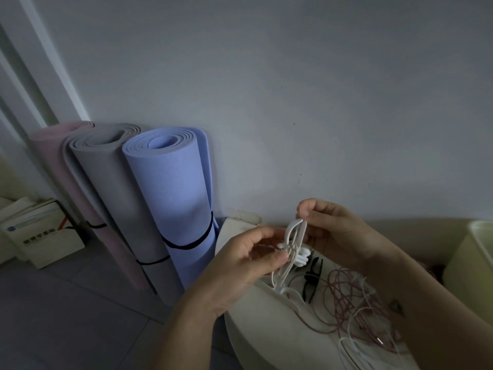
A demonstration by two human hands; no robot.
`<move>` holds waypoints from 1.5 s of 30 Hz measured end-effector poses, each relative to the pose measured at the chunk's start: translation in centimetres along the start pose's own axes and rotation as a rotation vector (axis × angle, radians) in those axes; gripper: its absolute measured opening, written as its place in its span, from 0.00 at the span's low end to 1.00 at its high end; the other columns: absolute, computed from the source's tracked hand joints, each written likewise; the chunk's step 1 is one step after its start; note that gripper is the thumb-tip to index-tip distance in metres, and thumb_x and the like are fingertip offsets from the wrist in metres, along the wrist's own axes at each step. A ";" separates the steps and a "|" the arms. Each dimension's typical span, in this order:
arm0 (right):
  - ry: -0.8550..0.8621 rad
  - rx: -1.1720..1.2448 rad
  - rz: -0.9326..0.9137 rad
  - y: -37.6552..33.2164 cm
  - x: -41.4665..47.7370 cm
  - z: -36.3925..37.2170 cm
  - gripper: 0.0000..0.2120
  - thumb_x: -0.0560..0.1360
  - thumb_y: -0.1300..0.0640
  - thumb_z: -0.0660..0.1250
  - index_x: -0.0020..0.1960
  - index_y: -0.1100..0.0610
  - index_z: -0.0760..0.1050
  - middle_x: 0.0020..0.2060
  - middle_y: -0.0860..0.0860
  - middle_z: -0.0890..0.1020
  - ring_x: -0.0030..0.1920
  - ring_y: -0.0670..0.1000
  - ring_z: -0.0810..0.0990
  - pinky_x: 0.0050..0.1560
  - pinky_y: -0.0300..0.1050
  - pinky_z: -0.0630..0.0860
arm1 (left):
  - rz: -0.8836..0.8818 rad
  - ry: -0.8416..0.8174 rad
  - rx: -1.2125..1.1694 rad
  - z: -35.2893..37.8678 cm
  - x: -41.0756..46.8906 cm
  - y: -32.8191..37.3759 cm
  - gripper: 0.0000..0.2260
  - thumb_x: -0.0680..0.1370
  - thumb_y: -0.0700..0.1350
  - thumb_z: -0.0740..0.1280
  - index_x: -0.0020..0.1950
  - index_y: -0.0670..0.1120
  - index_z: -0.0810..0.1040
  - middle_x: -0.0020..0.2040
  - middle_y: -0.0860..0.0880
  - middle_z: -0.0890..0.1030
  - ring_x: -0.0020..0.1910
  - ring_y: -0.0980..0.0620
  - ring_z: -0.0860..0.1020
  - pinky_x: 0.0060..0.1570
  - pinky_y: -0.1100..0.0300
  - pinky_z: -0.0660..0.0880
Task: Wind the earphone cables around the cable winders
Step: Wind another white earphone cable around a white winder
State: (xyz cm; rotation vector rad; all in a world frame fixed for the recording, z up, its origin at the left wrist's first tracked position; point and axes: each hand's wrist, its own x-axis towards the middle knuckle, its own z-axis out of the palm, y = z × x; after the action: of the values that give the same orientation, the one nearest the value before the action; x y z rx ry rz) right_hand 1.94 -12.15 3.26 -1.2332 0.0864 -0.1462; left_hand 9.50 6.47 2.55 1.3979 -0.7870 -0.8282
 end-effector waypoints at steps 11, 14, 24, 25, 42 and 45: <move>0.142 -0.688 -0.002 3.2 0.6 5.4 0.11 0.79 0.54 0.62 0.40 0.52 0.77 0.27 0.44 0.74 0.24 0.39 0.69 0.28 0.28 0.66 | 0.111 0.451 -0.627 -1.2 1.1 -0.2 0.07 0.73 0.40 0.66 0.49 0.41 0.80 0.45 0.47 0.85 0.45 0.53 0.84 0.42 0.63 0.80; 0.106 -1.002 -0.108 3.0 0.4 5.7 0.07 0.79 0.54 0.63 0.49 0.52 0.80 0.30 0.41 0.74 0.29 0.36 0.72 0.32 0.27 0.67 | 0.073 0.558 -0.595 -2.1 1.2 -0.6 0.06 0.78 0.39 0.63 0.50 0.43 0.80 0.45 0.49 0.86 0.44 0.56 0.84 0.43 0.64 0.81; 0.033 -1.367 -0.244 1.0 -0.6 5.2 0.08 0.77 0.55 0.64 0.52 0.52 0.82 0.45 0.47 0.81 0.43 0.46 0.79 0.48 0.45 0.77 | -0.031 0.671 -0.506 -2.4 1.4 -1.4 0.11 0.79 0.40 0.65 0.60 0.39 0.76 0.54 0.42 0.81 0.51 0.48 0.80 0.44 0.57 0.79; 0.030 -1.376 -0.254 0.7 -0.7 5.3 0.08 0.77 0.55 0.64 0.51 0.52 0.82 0.45 0.47 0.81 0.43 0.46 0.79 0.48 0.46 0.77 | -0.034 0.692 -0.432 -2.4 1.4 -1.5 0.10 0.79 0.41 0.65 0.59 0.40 0.76 0.53 0.42 0.81 0.50 0.49 0.80 0.44 0.57 0.78; 0.458 -0.898 -0.319 -0.6 -0.2 2.6 0.04 0.75 0.57 0.69 0.42 0.52 0.80 0.26 0.35 0.76 0.28 0.37 0.72 0.30 0.27 0.65 | -0.040 0.111 -0.043 -0.3 0.4 -0.3 0.12 0.76 0.42 0.67 0.60 0.48 0.78 0.52 0.51 0.84 0.54 0.53 0.82 0.53 0.58 0.78; 0.378 -0.779 -0.192 0.6 0.1 2.7 0.08 0.76 0.60 0.67 0.40 0.52 0.80 0.26 0.40 0.79 0.27 0.38 0.71 0.32 0.31 0.67 | 0.016 0.106 -0.150 -0.2 0.4 -0.2 0.17 0.73 0.44 0.68 0.61 0.46 0.78 0.53 0.48 0.84 0.54 0.50 0.82 0.55 0.54 0.78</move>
State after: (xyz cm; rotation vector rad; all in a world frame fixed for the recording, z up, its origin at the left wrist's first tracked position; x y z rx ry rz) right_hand 2.50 -9.43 3.59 -1.9783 0.3801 -0.5500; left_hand 9.89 6.19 2.35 1.2892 -0.6412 -0.7782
